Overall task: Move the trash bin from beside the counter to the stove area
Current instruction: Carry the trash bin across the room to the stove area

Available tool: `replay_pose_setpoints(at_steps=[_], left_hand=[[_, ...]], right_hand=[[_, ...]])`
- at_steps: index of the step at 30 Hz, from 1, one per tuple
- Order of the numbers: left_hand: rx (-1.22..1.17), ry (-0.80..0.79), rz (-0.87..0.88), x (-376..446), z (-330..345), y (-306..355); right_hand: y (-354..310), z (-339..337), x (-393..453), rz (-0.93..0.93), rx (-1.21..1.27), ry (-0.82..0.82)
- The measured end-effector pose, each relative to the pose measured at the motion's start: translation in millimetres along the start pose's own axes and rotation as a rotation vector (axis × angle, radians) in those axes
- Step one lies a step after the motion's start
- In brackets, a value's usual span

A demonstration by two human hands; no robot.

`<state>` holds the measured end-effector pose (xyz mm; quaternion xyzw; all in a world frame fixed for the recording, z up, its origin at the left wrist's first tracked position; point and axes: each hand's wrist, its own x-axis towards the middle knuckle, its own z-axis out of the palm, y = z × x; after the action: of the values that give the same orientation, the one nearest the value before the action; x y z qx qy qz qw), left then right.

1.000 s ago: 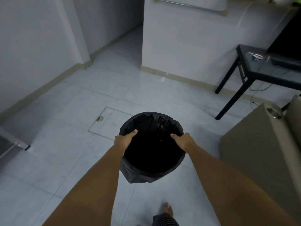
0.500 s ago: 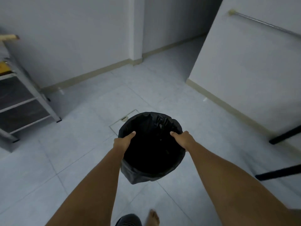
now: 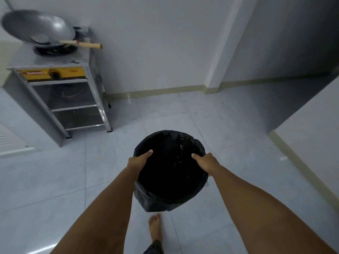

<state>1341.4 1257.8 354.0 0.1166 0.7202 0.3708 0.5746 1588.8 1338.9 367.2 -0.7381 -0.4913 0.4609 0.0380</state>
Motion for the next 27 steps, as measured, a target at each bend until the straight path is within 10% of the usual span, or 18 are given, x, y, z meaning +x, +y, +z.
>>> replay_pose_setpoints(at_steps=[27], left_hand=[[-0.179,0.166,-0.021,322.4,-37.9,344.4]], right_hand=[[-428.5,6.3,376.3,-0.200,-0.299,-0.178]])
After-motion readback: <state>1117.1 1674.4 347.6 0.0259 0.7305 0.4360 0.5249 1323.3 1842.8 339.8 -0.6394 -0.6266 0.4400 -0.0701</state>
